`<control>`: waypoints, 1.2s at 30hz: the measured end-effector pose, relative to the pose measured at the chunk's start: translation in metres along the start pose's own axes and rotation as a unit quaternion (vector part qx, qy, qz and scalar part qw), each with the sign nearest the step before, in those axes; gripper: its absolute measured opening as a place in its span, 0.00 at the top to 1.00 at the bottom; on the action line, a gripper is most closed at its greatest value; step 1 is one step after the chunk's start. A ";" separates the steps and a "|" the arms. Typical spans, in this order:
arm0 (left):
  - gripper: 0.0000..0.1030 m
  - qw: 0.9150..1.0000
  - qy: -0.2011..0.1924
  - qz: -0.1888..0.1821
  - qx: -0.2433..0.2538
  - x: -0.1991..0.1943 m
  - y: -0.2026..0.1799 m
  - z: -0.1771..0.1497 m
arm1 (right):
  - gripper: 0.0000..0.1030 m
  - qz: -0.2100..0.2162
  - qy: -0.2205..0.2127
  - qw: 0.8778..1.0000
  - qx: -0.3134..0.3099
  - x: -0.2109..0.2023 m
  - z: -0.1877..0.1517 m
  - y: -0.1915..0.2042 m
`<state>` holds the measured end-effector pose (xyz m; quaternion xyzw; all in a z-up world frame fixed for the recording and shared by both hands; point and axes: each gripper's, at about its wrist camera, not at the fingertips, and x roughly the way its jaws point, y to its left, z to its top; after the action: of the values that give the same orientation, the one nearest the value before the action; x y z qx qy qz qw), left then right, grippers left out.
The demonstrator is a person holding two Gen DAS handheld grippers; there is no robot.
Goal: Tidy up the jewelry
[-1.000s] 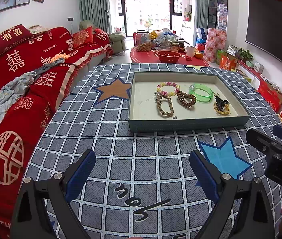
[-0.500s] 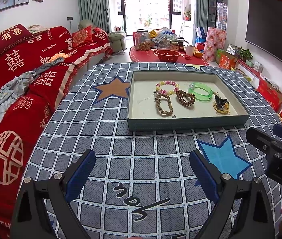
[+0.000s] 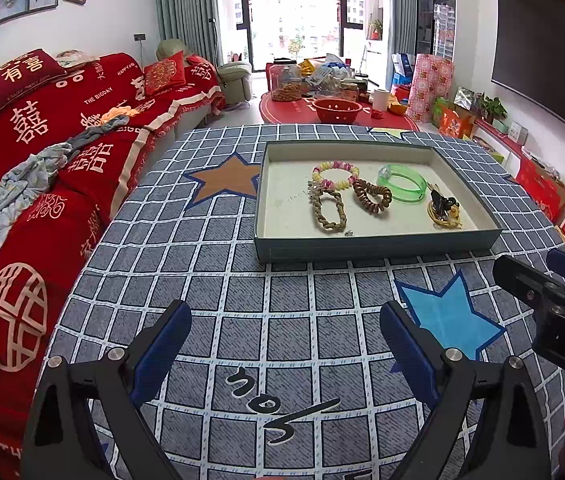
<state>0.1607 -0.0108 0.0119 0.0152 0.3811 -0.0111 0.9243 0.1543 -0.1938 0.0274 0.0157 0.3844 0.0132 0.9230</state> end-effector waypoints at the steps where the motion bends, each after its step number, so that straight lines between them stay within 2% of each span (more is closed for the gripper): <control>1: 0.00 1.000 0.000 0.000 0.000 0.000 0.000 0.000 | 0.16 0.000 0.000 1.000 0.000 0.000 0.000 0.000; 36: 0.00 1.000 0.001 0.000 0.001 0.000 -0.002 0.000 | 0.16 0.001 0.001 1.000 0.001 0.001 0.000 -0.003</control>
<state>0.1608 -0.0123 0.0119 0.0161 0.3816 -0.0111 0.9241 0.1550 -0.1969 0.0266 0.0172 0.3849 0.0142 0.9227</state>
